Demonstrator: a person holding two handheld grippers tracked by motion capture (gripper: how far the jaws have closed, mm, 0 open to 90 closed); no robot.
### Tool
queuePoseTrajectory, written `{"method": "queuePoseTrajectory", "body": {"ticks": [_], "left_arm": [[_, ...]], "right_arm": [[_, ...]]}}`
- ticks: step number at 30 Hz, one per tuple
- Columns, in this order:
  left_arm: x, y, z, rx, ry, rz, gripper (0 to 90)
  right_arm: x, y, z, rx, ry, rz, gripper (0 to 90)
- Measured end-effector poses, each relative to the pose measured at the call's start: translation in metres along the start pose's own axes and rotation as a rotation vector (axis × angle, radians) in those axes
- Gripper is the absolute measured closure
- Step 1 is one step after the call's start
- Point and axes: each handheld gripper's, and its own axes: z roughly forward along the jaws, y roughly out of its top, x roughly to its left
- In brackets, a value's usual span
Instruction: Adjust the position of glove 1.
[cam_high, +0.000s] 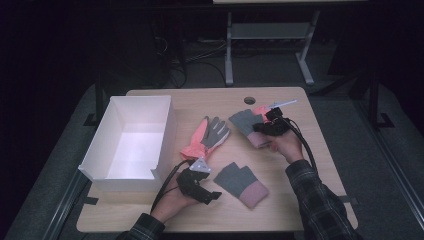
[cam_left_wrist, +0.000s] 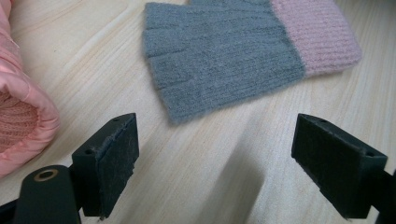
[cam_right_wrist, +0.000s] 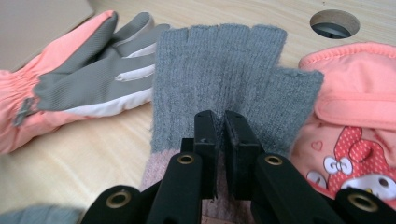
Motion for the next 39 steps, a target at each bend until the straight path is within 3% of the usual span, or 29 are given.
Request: {"method": "queuePoseTrajectory", "body": {"ticks": [4,14,26,39], "left_arm": [[0.000,-0.001,0.001,-0.017,-0.005,-0.017,14.6],[0.001,-0.001,0.000,-0.021,0.010,-0.008,14.5],[0.001,-0.001,-0.001,-0.022,0.014,-0.003,14.5],[0.003,-0.003,-0.003,-0.032,0.023,-0.023,14.6]], "right_arm": [[0.006,-0.007,-0.010,-0.004,0.017,-0.008,84.3],[0.026,-0.028,-0.035,-0.011,0.050,-0.039,84.3],[0.047,-0.054,-0.050,0.019,0.063,-0.074,84.2],[0.069,-0.081,-0.064,0.036,0.137,-0.083,84.0]]}}
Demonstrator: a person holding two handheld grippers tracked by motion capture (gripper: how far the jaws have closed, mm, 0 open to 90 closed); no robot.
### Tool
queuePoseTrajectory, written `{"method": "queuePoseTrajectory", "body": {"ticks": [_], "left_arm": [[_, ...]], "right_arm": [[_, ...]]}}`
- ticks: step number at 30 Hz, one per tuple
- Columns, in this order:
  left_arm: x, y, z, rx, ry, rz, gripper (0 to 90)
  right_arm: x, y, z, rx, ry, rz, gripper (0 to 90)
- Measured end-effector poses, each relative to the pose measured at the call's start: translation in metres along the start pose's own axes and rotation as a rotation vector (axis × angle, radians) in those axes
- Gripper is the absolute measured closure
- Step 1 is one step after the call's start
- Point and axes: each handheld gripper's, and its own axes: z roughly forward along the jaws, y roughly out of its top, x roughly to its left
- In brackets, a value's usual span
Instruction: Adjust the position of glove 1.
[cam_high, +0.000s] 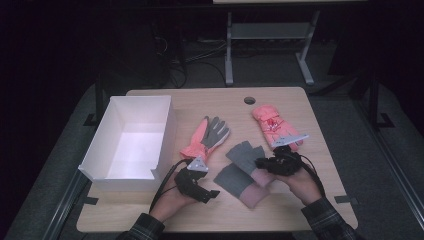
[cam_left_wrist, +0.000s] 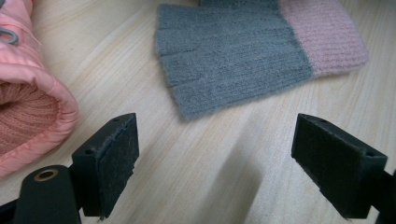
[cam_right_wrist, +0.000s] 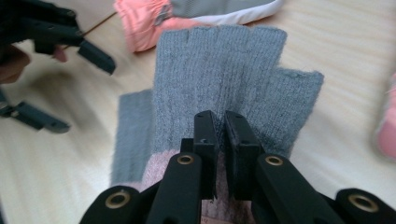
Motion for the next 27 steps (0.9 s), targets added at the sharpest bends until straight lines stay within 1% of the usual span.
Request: {"method": "queuePoseTrajectory", "body": {"ticks": [1,2,4,6,7,8,9,11,14,15,16,17,20,21,22,24,27], "left_arm": [[0.000,0.000,0.000,0.002,-0.001,-0.003,14.6],[0.000,0.000,0.000,0.002,-0.001,-0.003,14.6],[0.000,0.000,0.001,-0.005,0.000,-0.010,14.6],[0.000,0.000,0.000,-0.001,-0.001,-0.007,14.5],[0.000,0.000,0.001,0.000,0.000,-0.009,14.6],[0.000,0.000,0.001,0.000,0.000,-0.009,14.6],[0.000,0.000,0.001,-0.005,0.001,-0.013,14.6],[0.000,0.000,0.000,0.002,0.001,-0.006,14.6],[0.000,0.000,0.001,0.004,0.002,-0.003,14.6],[0.000,0.000,0.001,0.007,0.002,-0.002,14.6],[0.001,0.000,0.000,0.011,0.003,0.001,14.6],[0.000,0.000,0.001,0.008,0.003,-0.002,14.5],[0.000,0.000,0.001,0.008,0.003,-0.003,14.6],[0.000,0.000,0.001,0.009,0.002,-0.006,14.6],[0.000,0.000,0.001,0.009,0.002,-0.006,14.6],[-0.001,-0.001,0.002,0.012,0.001,-0.002,14.6],[-0.001,-0.001,0.002,0.011,0.000,-0.002,14.6]], "right_arm": [[0.004,-0.003,-0.001,0.002,0.010,-0.010,84.0],[0.004,-0.003,-0.001,0.002,0.010,-0.010,84.0],[0.010,-0.007,-0.002,0.003,0.024,0.002,84.0],[0.012,-0.008,-0.003,0.003,0.029,0.004,84.0],[0.016,-0.012,-0.003,0.002,0.042,0.000,84.0],[0.016,-0.012,-0.003,0.002,0.042,0.000,84.0],[0.019,-0.014,-0.002,0.005,0.049,0.002,84.0],[0.020,-0.015,-0.002,0.004,0.050,-0.006,84.0],[0.027,-0.018,0.003,0.014,0.065,0.000,84.0],[0.027,-0.018,0.003,0.014,0.065,0.000,84.0],[0.028,-0.018,0.005,0.019,0.067,-0.010,84.0],[0.032,-0.019,0.009,0.029,0.073,-0.009,84.0],[0.033,-0.019,0.012,0.038,0.067,-0.017,84.0],[0.033,-0.020,0.015,0.046,0.072,-0.007,84.0],[0.033,-0.020,0.015,0.046,0.072,-0.007,84.0],[0.033,-0.021,0.018,0.052,0.059,0.003,83.8],[0.033,-0.021,0.018,0.047,0.054,0.010,83.8]]}}
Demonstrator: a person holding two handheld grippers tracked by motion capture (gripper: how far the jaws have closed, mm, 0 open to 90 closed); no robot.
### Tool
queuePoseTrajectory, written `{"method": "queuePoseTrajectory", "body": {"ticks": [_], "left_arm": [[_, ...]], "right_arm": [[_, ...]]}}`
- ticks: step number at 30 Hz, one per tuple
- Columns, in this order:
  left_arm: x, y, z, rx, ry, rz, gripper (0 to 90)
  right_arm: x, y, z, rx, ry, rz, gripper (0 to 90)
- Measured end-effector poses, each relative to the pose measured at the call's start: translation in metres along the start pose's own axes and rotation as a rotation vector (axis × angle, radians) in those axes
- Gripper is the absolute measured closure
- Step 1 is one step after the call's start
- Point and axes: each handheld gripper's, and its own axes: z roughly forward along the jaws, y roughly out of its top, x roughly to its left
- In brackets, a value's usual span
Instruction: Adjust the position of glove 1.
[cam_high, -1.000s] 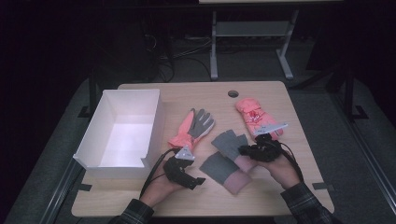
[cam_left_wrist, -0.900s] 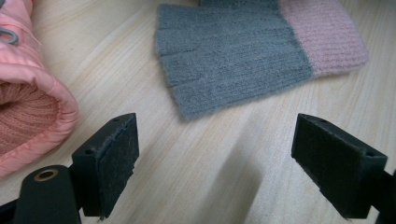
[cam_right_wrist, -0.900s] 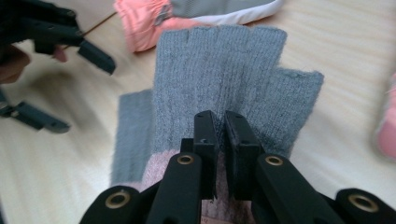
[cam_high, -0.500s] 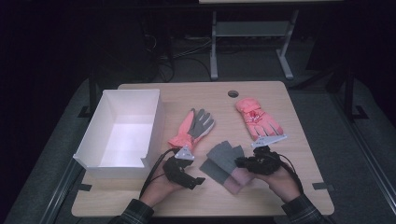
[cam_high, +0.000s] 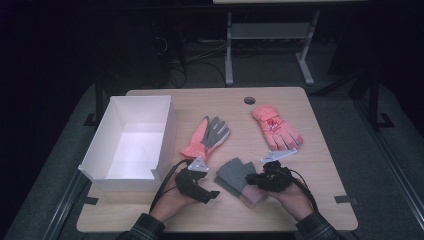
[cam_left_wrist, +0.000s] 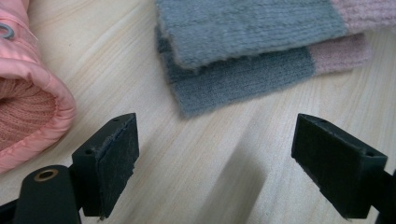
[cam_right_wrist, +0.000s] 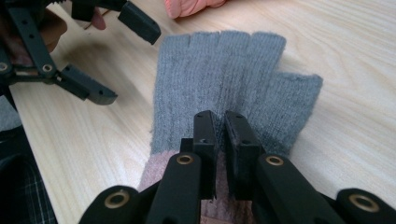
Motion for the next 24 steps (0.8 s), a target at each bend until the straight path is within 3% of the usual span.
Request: {"method": "queuePoseTrajectory", "body": {"ticks": [13,14,16,18,21,24], "left_arm": [[0.000,0.000,0.001,0.019,-0.001,0.011,14.7],[0.000,0.000,0.001,0.015,-0.001,0.006,14.7],[0.000,0.000,0.001,0.012,0.000,0.005,14.7],[0.000,0.001,-0.001,0.013,-0.001,0.008,15.8],[0.002,0.000,-0.002,-0.001,-0.008,-0.009,18.2],[0.001,0.002,-0.006,-0.016,-0.021,-0.007,25.9]], "right_arm": [[0.005,-0.002,0.014,0.043,-0.010,-0.026,80.8],[0.005,-0.003,0.014,0.041,-0.012,-0.026,74.1],[0.004,-0.002,0.012,0.033,-0.011,-0.033,70.3],[0.004,0.001,0.003,-0.005,-0.012,-0.033,60.8],[0.001,0.001,-0.003,-0.026,-0.006,-0.035,62.8],[-0.010,-0.002,-0.015,-0.041,-0.038,-0.032,78.7]]}}
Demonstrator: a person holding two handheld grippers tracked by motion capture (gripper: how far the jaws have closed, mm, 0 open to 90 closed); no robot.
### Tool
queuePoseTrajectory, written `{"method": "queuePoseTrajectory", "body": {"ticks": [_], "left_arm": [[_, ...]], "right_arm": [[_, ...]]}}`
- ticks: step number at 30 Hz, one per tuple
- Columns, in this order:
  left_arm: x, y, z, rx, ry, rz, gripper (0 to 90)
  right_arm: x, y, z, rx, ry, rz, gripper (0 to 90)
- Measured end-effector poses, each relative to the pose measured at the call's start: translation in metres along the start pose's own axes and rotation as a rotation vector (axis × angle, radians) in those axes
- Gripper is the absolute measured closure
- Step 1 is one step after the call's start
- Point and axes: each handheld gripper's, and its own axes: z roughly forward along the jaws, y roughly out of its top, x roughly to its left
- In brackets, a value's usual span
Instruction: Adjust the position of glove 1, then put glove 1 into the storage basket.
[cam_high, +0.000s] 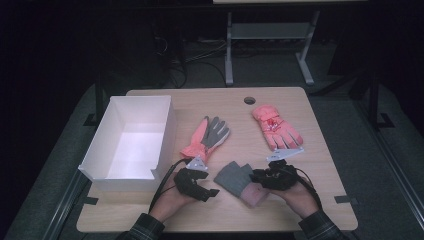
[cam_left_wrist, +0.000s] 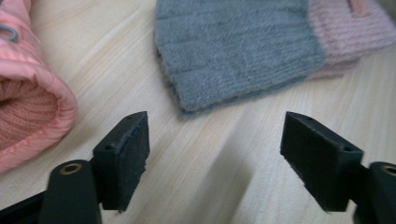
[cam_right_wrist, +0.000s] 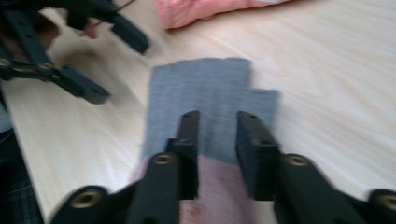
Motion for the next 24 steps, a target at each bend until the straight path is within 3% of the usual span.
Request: {"method": "queuePoseTrajectory", "body": {"ticks": [3,5,6,7,8,9,12,18,24], "left_arm": [[0.000,0.000,-0.001,-0.003,-0.009,-0.003,34.1],[-0.001,0.000,-0.002,0.002,-0.023,-0.006,38.3],[-0.001,0.001,-0.003,0.009,-0.030,0.006,43.7],[-0.003,0.001,-0.003,0.000,-0.036,-0.006,50.7],[-0.006,0.004,-0.003,0.005,-0.057,0.003,64.7],[-0.006,0.004,-0.003,0.005,-0.057,0.003,71.5],[-0.012,0.007,-0.002,0.012,-0.058,0.018,85.9],[-0.021,0.011,0.008,0.046,-0.065,0.014,89.5],[-0.023,0.015,0.023,0.073,-0.064,0.016,89.5]], "right_arm": [[-0.009,-0.004,-0.008,-0.009,-0.033,0.010,86.8],[-0.011,-0.006,-0.010,-0.014,-0.039,0.003,87.5],[-0.013,-0.008,-0.013,-0.009,-0.051,-0.003,88.5],[-0.017,-0.012,-0.016,-0.006,-0.063,-0.018,89.3],[-0.020,-0.019,-0.019,0.003,-0.065,-0.027,90.0],[-0.020,-0.019,-0.019,0.003,-0.065,-0.027,90.0],[-0.028,-0.033,-0.020,0.044,-0.071,-0.071,90.0],[-0.034,-0.042,-0.013,0.097,-0.057,-0.068,90.0],[-0.026,-0.039,-0.004,0.114,-0.012,-0.101,90.0]]}}
